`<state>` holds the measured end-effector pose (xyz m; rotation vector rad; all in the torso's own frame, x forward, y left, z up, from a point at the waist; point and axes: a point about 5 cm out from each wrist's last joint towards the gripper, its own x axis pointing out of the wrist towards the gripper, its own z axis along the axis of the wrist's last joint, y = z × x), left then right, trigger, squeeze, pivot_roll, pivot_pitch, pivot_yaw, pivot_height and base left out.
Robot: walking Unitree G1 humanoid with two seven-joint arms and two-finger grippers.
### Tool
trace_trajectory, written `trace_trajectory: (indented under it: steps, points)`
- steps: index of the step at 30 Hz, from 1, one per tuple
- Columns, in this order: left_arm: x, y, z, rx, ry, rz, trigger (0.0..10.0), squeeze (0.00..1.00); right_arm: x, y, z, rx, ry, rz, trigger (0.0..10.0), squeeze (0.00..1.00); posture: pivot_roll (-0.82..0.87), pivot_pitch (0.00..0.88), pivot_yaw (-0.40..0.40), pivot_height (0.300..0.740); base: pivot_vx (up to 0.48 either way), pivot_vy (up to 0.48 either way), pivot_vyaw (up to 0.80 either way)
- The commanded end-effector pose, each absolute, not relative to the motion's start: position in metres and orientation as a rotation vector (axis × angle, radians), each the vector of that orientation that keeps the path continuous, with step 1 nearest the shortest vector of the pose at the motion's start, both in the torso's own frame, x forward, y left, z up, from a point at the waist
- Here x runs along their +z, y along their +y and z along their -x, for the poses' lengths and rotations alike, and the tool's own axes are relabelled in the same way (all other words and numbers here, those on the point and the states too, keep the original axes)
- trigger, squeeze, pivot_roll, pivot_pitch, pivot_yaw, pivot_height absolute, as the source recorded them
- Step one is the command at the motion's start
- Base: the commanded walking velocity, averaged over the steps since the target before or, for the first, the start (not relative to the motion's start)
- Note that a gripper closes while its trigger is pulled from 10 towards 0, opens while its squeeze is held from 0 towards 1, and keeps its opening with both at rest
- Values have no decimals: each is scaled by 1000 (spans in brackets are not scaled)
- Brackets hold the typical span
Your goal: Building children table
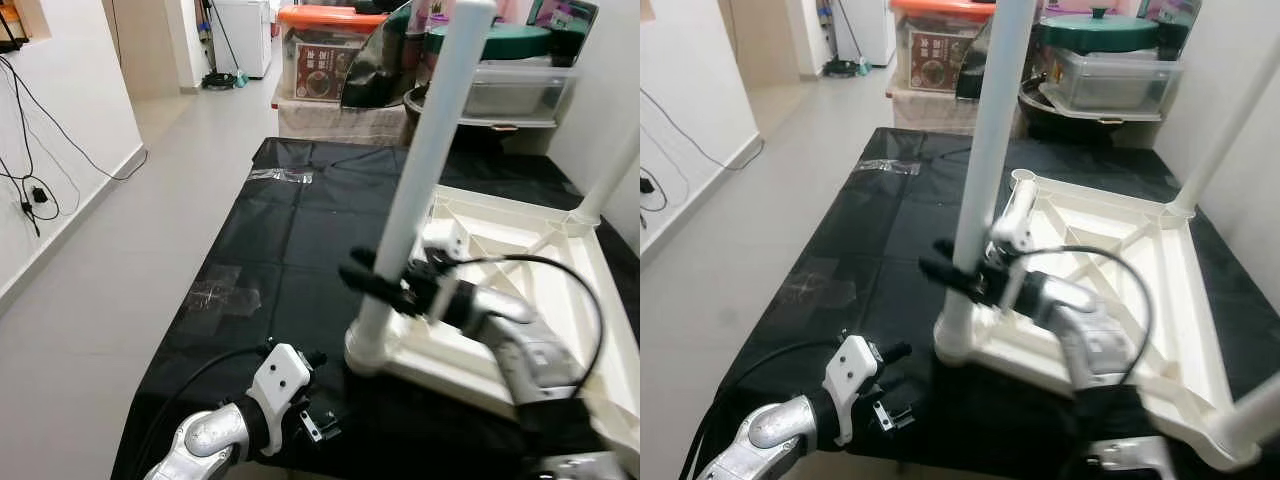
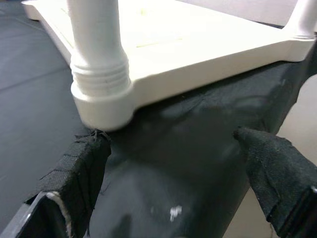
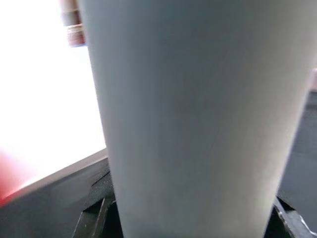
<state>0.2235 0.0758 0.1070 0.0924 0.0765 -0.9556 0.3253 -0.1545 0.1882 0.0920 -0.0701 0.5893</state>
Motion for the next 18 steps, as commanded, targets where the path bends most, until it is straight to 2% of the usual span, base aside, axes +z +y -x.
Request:
trace_trajectory:
  steps: [1, 2, 3, 5, 6, 7, 8, 9, 12, 15, 16, 17, 18]
  points:
    - [104, 76, -224, -962, 89, -88, 10000, 0, 185, -184, -323, 305, -71, -119, 0, 0, 189, 0, -49, 740, 0, 0, 0]
    - [103, 76, -224, -964, 90, -88, 10000, 0, 184, -188, -320, 220, -73, -113, 0, 0, 189, 0, -49, 740, 0, 0, 0]
    - [103, 76, -224, -964, 90, -88, 10000, 0, 184, -188, -320, 220, -73, -113, 0, 0, 189, 0, -49, 740, 0, 0, 0]
    - [103, 76, -225, -969, 92, -88, 10000, 0, 183, -196, -308, -54, -94, -101, 0, 0, 179, 0, -42, 740, 0, 0, 0]
    - [103, 76, -225, -969, 92, -88, 10000, 0, 183, -196, -308, -54, -94, -101, 0, 0, 179, 0, -42, 740, 0, 0, 0]
    - [103, 76, -225, -969, 93, -88, 10000, 0, 183, -196, -298, -191, -105, -88, 0, 0, 182, 0, -42, 740, 0, 0, 0]
    - [103, 76, -225, -969, 93, -88, 10000, 0, 183, -196, -298, -191, -105, -88, 0, 0, 182, 0, -42, 740, 0, 0, 0]
    - [103, 76, -225, -967, 93, -87, 10000, 0, 180, -192, -289, -305, -98, -105, 0, 0, 182, 0, -42, 740, 0, 0, 0]
    - [103, 76, -225, -965, 93, -87, 10000, 0, 179, -188, -283, -373, -91, -120, 0, 0, 182, 0, -42, 740, 0, 0, 0]
    - [103, 78, -225, -958, 91, -87, 10000, 0, 171, -163, -276, -491, -55, -170, 0, 0, 190, 0, -46, 740, 0, 0, 0]
    - [103, 78, -225, -957, 91, -87, 10000, 0, 170, -157, -277, -500, -44, -172, 7961, 0, 190, 0, -46, 740, 0, 0, 0]
    - [103, 78, -225, -957, 91, -87, 10000, 0, 170, -157, -277, -500, -44, -172, 7961, 0, 190, 0, -46, 740, 0, 0, 0]
    - [103, 78, -225, -957, 91, -87, 10000, 0, 168, -151, -279, -477, -38, -179, 9804, 0, 191, 0, -47, 740, 0, 0, 0]
